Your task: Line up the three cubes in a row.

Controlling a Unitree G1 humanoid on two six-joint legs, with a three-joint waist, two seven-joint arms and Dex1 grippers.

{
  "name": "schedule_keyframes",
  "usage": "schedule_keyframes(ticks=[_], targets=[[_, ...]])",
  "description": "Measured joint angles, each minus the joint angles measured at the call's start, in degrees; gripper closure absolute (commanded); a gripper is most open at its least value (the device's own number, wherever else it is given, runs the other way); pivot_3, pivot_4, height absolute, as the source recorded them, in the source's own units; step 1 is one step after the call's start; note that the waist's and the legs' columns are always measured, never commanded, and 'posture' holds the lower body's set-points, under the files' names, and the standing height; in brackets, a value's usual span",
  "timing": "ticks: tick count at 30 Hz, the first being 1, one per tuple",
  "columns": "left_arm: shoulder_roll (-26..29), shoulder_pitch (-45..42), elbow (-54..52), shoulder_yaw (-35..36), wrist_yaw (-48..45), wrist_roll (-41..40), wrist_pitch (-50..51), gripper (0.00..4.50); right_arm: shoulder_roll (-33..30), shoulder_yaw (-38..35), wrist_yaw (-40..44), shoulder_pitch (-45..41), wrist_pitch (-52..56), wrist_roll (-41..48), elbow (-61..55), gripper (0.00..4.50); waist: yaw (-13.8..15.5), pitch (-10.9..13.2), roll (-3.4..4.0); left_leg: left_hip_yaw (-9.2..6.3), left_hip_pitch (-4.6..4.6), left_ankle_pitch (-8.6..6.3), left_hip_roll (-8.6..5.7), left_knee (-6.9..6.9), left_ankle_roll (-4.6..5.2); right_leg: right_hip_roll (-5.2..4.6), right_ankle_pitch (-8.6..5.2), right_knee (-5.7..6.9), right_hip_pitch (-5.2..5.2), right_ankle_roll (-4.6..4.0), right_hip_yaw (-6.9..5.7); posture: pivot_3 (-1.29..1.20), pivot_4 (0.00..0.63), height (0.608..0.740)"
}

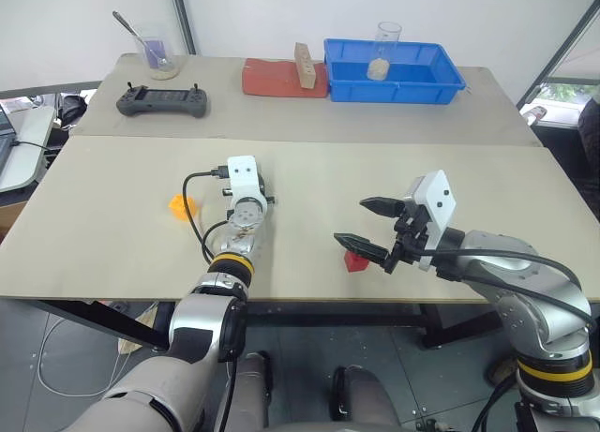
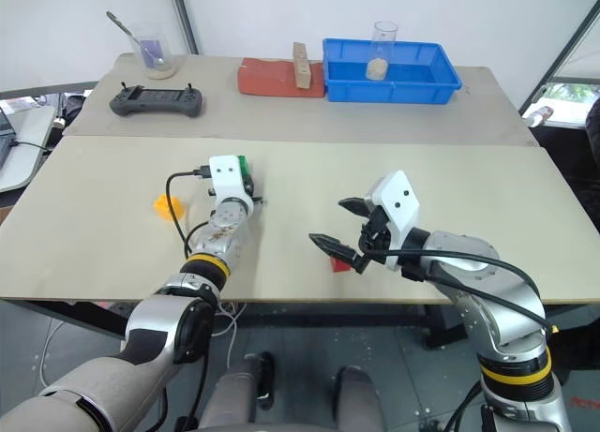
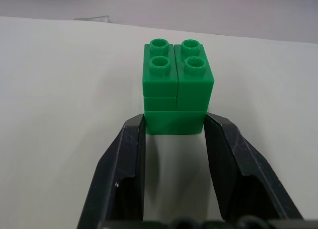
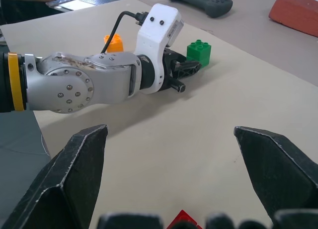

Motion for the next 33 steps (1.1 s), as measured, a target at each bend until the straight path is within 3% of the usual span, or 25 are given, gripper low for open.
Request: schedule_keyframes(ticks=[4, 8, 13, 16, 20, 23, 25, 33], targets=[[0.41, 1.62, -3.32, -1.22, -5.58, -0.06, 1.26, 3.27, -0.66, 0.01, -0.18, 0.00, 0.04, 0.21, -0.07, 0.00, -0.02, 0.00, 0.00, 0.01, -0.01, 0.00, 0.00, 0.00, 0.00, 0.00, 0.00, 0.00, 0.00, -0.01, 0.00, 0.00, 0.150, 0.740], [2.10, 10.63, -18.72, -6.68, -19.97, -1.18, 6.71, 3.27, -2.45, 0.05, 0.31, 0.25, 0.04, 0.50, -0.37, 0.00, -0.16, 0.00, 0.00, 0.01, -0.03, 0.00, 0.01, 0.00, 0.00, 0.00, -0.01, -0.01, -0.01, -0.03, 0.01, 0.00, 0.150, 0.740], [15.09, 25.74, -47.79, -15.51, -46.35, -7.17, 17.24, 3.27, -7.41, -1.98, 4.57, 1.93, -0.49, 1.11, 0.23, 0.00, -1.50, -0.01, 0.03, 0.01, 0.05, 0.00, 0.06, -0.06, 0.00, 0.02, -0.07, 0.05, -0.03, -0.18, 0.01, 0.00, 0.150, 0.740], [22.68, 28.93, -55.04, -18.46, -59.23, -9.53, 18.82, 3.27, -9.93, -2.22, 8.68, 3.10, -1.54, 1.73, 0.79, 0.00, -1.49, -0.01, 0.04, 0.00, 0.08, -0.01, 0.08, -0.06, -0.01, 0.02, -0.26, 0.05, -0.03, -0.49, 0.01, 0.00, 0.150, 0.740], [28.07, 29.47, -54.11, -19.70, -71.94, -11.27, 14.81, 3.27, -11.75, -2.22, 12.22, 4.32, -3.31, 2.08, 1.63, 0.00, -1.21, -0.01, 0.04, 0.01, 0.07, -0.02, 0.06, -0.06, -0.02, -0.02, -0.26, -0.07, -0.05, -0.47, 0.00, 0.00, 0.150, 0.740], [29.13, 29.32, -51.26, -20.25, -78.58, -11.73, 11.94, 3.27, -12.06, -2.22, 14.00, 4.63, -4.14, 2.22, 2.39, 0.00, -1.18, -0.01, 0.04, 0.04, 0.04, -0.01, 0.05, -0.06, -0.02, -0.04, -0.24, -0.13, -0.02, -0.44, 0.01, 0.00, 0.150, 0.740], [28.44, 27.27, -45.71, -21.80, -84.25, -11.19, 6.66, 3.27, -13.43, -2.17, 16.47, 4.70, -5.04, 2.57, 2.47, 0.00, -1.06, -0.01, 0.04, 0.04, 0.04, -0.01, 0.05, -0.06, -0.01, -0.03, -0.24, -0.12, -0.01, -0.44, 0.01, 0.00, 0.150, 0.740], [23.30, 22.85, -36.71, -24.04, -88.64, -8.72, -1.25, 3.27, -15.00, -2.02, 18.96, 4.83, -7.27, 2.26, 3.00, 0.00, -1.11, 0.00, 0.03, 0.03, 0.02, 0.01, 0.05, 0.00, 0.02, -0.01, -0.23, -0.08, 0.01, -0.41, 0.02, 0.00, 0.150, 0.740]])
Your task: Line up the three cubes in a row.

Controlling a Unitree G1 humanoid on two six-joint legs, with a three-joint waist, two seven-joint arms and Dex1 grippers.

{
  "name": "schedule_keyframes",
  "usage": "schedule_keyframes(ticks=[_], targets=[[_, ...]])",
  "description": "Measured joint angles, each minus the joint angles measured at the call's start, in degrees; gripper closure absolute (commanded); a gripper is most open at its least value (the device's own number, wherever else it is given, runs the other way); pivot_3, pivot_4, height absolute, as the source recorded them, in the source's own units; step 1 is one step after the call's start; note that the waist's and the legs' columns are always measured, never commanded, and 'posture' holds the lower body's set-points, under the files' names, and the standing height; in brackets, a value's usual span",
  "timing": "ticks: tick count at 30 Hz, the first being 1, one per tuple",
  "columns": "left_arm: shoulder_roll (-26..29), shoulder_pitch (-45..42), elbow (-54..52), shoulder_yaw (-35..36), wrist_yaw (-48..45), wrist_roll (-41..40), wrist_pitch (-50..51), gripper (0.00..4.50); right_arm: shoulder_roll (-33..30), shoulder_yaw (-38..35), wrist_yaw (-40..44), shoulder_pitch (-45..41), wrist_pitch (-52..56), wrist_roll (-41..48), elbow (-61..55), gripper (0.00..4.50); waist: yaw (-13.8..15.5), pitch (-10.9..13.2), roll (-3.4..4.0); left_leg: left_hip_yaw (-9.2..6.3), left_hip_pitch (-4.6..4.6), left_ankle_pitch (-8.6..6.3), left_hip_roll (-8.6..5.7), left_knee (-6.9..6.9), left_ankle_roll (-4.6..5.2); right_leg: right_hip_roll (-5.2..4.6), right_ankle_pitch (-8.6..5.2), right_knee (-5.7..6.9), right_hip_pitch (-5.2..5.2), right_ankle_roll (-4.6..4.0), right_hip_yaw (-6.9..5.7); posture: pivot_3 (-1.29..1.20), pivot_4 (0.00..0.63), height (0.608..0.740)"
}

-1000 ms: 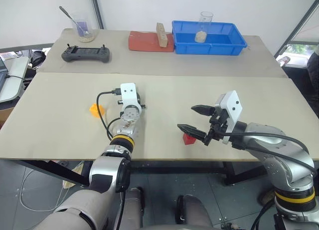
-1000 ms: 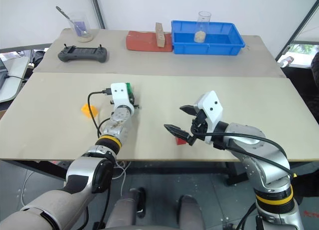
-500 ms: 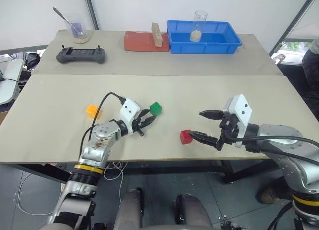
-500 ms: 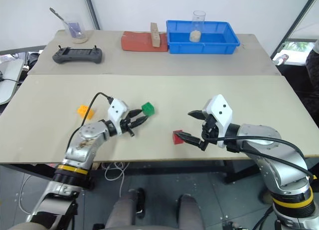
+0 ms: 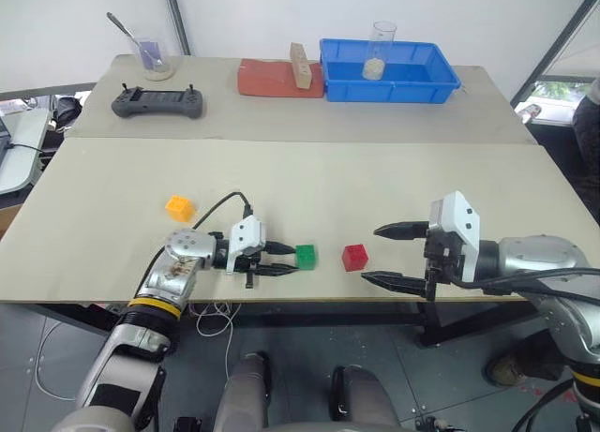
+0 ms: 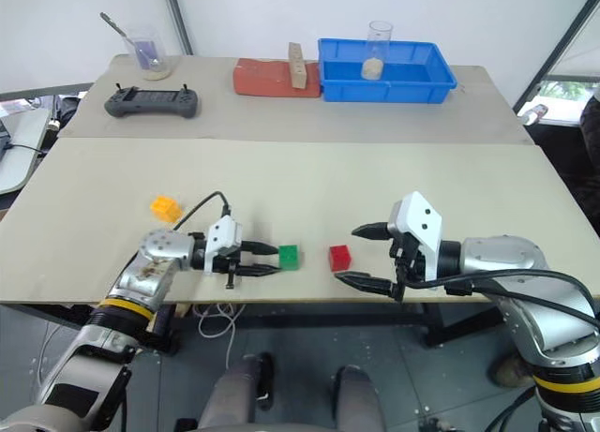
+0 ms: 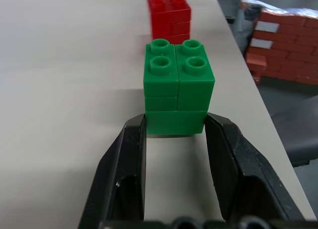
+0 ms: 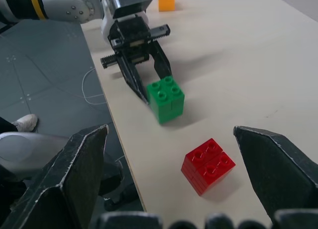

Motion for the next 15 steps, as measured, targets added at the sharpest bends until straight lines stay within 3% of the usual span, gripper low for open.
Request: schedule_keyframes(ticks=[11, 15], targets=[[-3.20, -0.01, 0.97, -0.52, 4.18, 2.79, -2.24, 3.27, -0.01, -0.01, -0.16, 0.94, -1.63, -0.26, 0.46, 0.00, -0.11, 0.00, 0.00, -0.03, 0.00, 0.04, 0.00, 0.07, 0.06, 0.01, 0.00, 0.05, 0.03, 0.05, 0.01, 0.00, 0.150, 0.740], [-3.43, 0.12, 0.92, -0.50, 5.32, 2.95, -2.34, 1.45, 0.03, 0.23, -0.14, 1.05, -2.52, -0.83, 1.00, 0.00, -0.15, 0.00, 0.00, -0.03, 0.01, 0.04, 0.00, 0.07, 0.07, 0.02, 0.01, 0.06, 0.02, 0.05, 0.01, 0.00, 0.150, 0.740]])
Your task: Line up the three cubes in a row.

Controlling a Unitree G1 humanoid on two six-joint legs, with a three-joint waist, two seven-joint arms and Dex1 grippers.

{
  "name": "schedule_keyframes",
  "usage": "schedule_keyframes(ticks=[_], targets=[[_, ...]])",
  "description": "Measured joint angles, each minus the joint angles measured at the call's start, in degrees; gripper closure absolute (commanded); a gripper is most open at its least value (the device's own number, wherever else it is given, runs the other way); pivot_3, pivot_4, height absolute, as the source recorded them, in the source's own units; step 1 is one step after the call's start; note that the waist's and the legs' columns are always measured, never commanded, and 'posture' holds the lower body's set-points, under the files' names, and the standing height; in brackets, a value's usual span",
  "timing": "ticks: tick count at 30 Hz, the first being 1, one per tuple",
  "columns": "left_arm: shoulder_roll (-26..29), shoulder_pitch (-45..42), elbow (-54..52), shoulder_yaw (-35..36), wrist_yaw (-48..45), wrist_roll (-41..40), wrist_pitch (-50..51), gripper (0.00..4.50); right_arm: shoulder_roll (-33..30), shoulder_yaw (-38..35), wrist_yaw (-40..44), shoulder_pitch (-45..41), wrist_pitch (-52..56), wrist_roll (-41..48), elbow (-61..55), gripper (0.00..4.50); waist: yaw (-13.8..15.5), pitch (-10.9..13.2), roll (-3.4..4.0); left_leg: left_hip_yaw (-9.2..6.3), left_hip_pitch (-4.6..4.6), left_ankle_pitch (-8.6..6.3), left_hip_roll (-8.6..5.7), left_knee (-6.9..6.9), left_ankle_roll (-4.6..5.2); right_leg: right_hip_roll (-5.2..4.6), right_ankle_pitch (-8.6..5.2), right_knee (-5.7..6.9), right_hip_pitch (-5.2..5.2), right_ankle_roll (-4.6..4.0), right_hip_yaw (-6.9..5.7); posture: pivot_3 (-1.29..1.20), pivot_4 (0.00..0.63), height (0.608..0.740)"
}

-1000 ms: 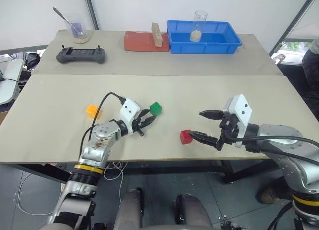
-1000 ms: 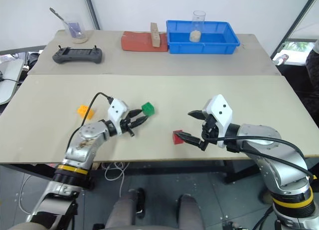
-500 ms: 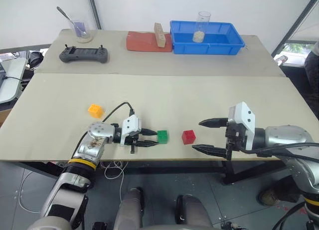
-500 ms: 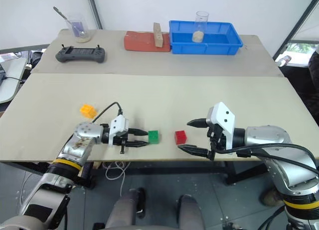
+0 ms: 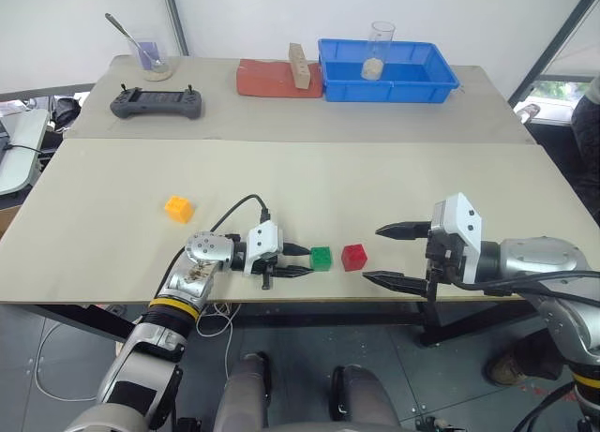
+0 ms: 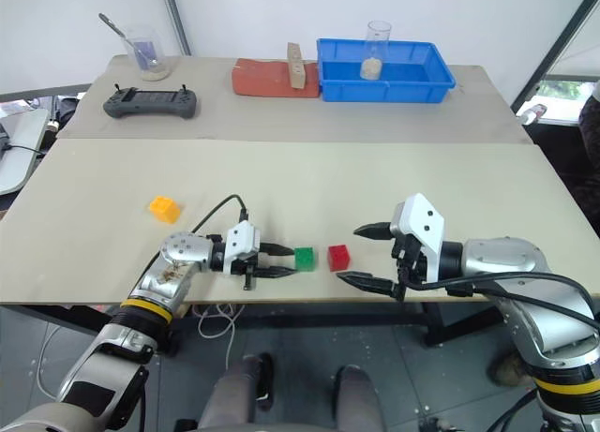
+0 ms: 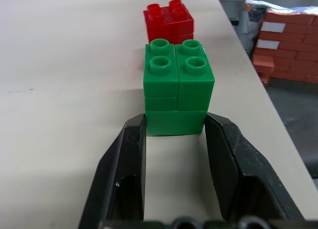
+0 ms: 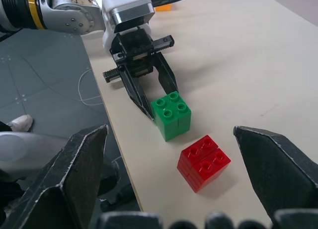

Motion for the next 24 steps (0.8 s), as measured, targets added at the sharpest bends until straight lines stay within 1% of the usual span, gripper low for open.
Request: schedule_keyframes(ticks=[3, 7, 11, 13, 15, 18, 20, 24], targets=[[0.21, 0.70, -0.82, 0.12, -0.34, -0.21, 0.04, 0.06, 0.17, 0.41, 0.05, -0.24, -0.26, -0.41, 0.87, 0.00, -0.04, 0.00, 0.00, 0.00, 0.00, 0.00, 0.00, 0.00, -0.01, 0.00, 0.00, 0.01, 0.00, 0.00, 0.00, 0.00, 0.150, 0.740], [1.58, 1.44, -2.21, 0.45, -0.61, -0.35, 0.52, 0.06, 0.88, 1.00, 0.22, -1.85, -1.02, -0.67, 2.25, 0.00, -0.08, 0.00, 0.00, 0.00, 0.00, 0.00, 0.01, 0.00, -0.01, 0.01, 0.00, 0.03, -0.01, 0.00, 0.00, 0.00, 0.150, 0.740], [4.47, 3.82, -8.21, 4.31, 2.00, -1.99, 5.31, 0.06, 1.47, 2.56, 0.59, -3.57, -1.37, -0.96, 3.06, 0.00, -0.24, 0.00, 0.00, 0.00, 0.01, 0.00, 0.04, 0.00, 0.00, 0.01, 0.02, 0.06, -0.04, 0.03, 0.00, 0.00, 0.150, 0.740], [5.17, 8.84, -16.75, 9.17, 7.83, -4.19, 10.10, 0.06, 2.51, 3.21, 0.47, -5.34, -1.32, -0.91, 3.24, 0.00, -0.50, 0.00, 0.01, 0.00, 0.02, 0.03, 0.04, 0.00, 0.06, 0.01, 0.10, 0.08, -0.04, 0.23, 0.04, 0.00, 0.150, 0.740], [4.93, 12.99, -22.36, 12.33, 12.89, -5.11, 12.89, 0.06, 3.34, 3.53, 0.02, -6.66, -1.15, -0.77, 3.24, 0.00, -0.55, 0.00, 0.00, -0.01, 0.02, 0.01, 0.05, 0.00, 0.04, 0.02, 0.10, 0.07, -0.04, 0.22, 0.04, 0.00, 0.150, 0.740], [2.32, 21.57, -31.70, 18.76, 26.04, -3.96, 16.43, 0.06, 5.18, 5.03, -0.59, -9.52, 0.27, -0.35, 3.42, 0.00, -0.55, 0.00, 0.01, -0.02, 0.04, -0.03, 0.06, -0.01, -0.04, 0.01, 0.09, 0.08, -0.04, 0.17, 0.04, 0.00, 0.150, 0.740], [0.90, 25.26, -34.12, 22.79, 33.84, -2.47, 17.69, 0.06, 6.43, 5.84, -0.64, -11.39, 0.72, -0.31, 3.84, 0.00, -0.39, 0.00, 0.00, -0.02, 0.04, -0.04, 0.06, -0.01, -0.05, 0.01, -0.01, 0.08, -0.07, 0.00, 0.03, 0.00, 0.150, 0.740], [1.30, 28.15, -35.07, 30.45, 42.46, -1.10, 17.90, 0.06, 8.38, 7.46, -0.27, -14.57, 1.48, -0.20, 5.16, 0.00, 0.03, 0.00, 0.00, 0.00, 0.04, -0.07, 0.06, -0.01, -0.10, -0.03, -0.03, 0.02, -0.22, -0.09, -0.04, 0.00, 0.150, 0.740]])
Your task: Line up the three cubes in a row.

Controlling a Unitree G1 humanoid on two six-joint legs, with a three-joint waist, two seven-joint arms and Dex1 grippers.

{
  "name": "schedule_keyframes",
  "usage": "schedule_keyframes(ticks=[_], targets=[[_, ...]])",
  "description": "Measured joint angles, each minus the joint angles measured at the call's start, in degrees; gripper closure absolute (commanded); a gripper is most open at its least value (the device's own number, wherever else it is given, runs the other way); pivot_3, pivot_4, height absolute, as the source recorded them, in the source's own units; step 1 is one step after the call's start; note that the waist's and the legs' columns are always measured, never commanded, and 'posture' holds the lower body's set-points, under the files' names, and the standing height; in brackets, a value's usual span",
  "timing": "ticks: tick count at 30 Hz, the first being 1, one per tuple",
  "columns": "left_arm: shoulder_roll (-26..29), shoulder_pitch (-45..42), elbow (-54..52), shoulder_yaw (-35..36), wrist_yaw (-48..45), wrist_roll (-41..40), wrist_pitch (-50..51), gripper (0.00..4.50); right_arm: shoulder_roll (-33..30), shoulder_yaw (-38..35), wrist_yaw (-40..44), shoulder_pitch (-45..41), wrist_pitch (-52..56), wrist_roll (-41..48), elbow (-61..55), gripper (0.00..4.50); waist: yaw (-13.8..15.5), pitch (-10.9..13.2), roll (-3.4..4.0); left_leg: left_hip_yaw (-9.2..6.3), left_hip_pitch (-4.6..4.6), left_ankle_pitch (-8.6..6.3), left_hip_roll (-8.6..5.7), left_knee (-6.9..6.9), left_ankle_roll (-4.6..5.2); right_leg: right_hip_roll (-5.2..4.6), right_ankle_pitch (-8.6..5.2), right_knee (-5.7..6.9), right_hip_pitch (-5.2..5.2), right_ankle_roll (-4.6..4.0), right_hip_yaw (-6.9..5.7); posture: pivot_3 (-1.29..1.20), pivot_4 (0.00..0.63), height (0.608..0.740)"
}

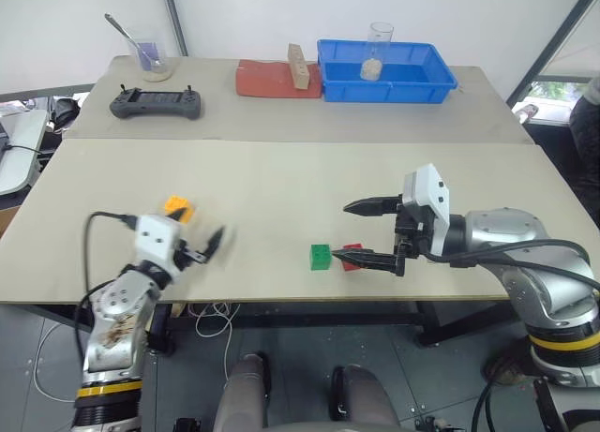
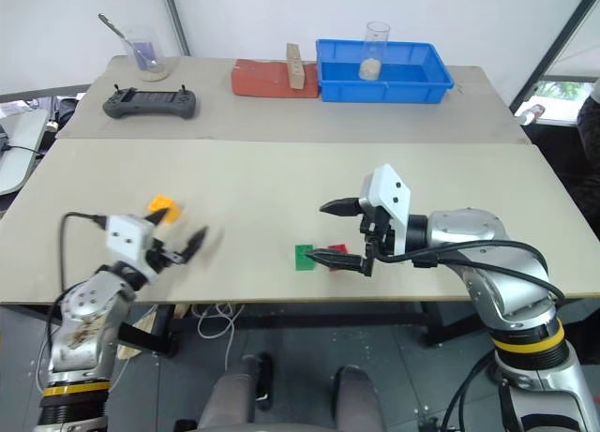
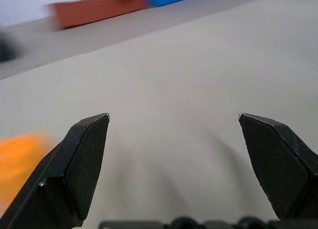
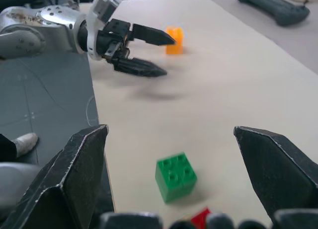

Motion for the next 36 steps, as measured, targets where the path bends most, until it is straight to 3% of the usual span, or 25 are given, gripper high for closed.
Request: schedule_keyframes(ticks=[5, 15, 18, 22, 29, 33, 36], targets=[[1.70, -2.18, 3.54, 4.28, 3.30, -0.30, 0.00, 0.06, 1.26, 1.69, 0.41, -3.33, 1.06, 0.03, 1.15, 0.00, 0.36, 0.00, 0.00, 0.07, -0.01, -0.01, -0.01, -0.02, -0.02, -0.07, 0.02, -0.05, -0.02, 0.02, -0.04, 0.00, 0.150, 0.740], [4.37, -15.50, 25.47, -0.21, -2.81, -1.71, -0.24, 0.06, 1.80, 2.17, 0.14, -5.12, 2.48, 0.59, 1.47, 0.00, 0.32, 0.00, -0.02, 0.09, -0.06, 0.00, 0.00, -0.03, -0.01, -0.05, 0.17, 0.02, 0.10, 0.20, -0.06, 0.00, 0.150, 0.740], [4.54, -16.39, 29.19, -0.42, -2.20, -1.24, -1.54, 1.24, 1.36, 1.57, -0.50, -4.38, 3.38, 1.17, 0.32, 0.00, -0.06, 0.00, -0.02, 0.08, -0.05, 0.00, 0.02, -0.05, -0.01, -0.03, 0.21, 0.05, 0.09, 0.26, -0.06, 0.00, 0.150, 0.740], [4.74, -16.65, 30.03, -0.47, -1.97, -1.20, -2.27, 3.17, 0.96, 0.80, -1.53, -2.51, 3.53, 1.61, -1.00, 0.00, -0.15, 0.00, -0.02, 0.08, -0.04, 0.00, 0.02, -0.08, -0.01, -0.04, 0.17, 0.05, 0.08, 0.19, -0.06, 0.00, 0.150, 0.740], [5.24, -17.12, 29.44, -2.78, -3.90, -1.09, -2.43, 3.13, 0.78, -0.40, -3.14, -1.81, 3.54, 1.93, -1.83, 0.00, 0.05, 0.00, -0.02, 0.08, -0.05, 0.00, 0.00, -0.08, -0.01, -0.05, 0.10, 0.00, 0.07, 0.08, -0.06, 0.00, 0.150, 0.740], [6.15, -15.73, 18.48, -8.38, -13.40, -4.13, -0.29, 3.13, -1.06, -1.11, -3.09, -0.14, 3.54, 2.11, -3.07, 0.00, 0.29, 0.01, -0.04, 0.10, -0.07, -0.01, -0.01, -0.08, -0.02, -0.08, 0.04, -0.11, 0.05, -0.03, -0.06, 0.00, 0.150, 0.740], [9.76, -15.46, 10.51, -13.63, -23.62, -6.77, 0.61, 3.13, -3.32, -2.45, -2.18, 1.38, 3.53, 2.14, -3.78, 0.00, 0.09, 0.01, -0.03, 0.15, -0.05, -0.01, 0.00, -0.18, -0.02, -0.08, 0.07, -0.11, 0.09, -0.09, -0.02, 0.00, 0.150, 0.740]])
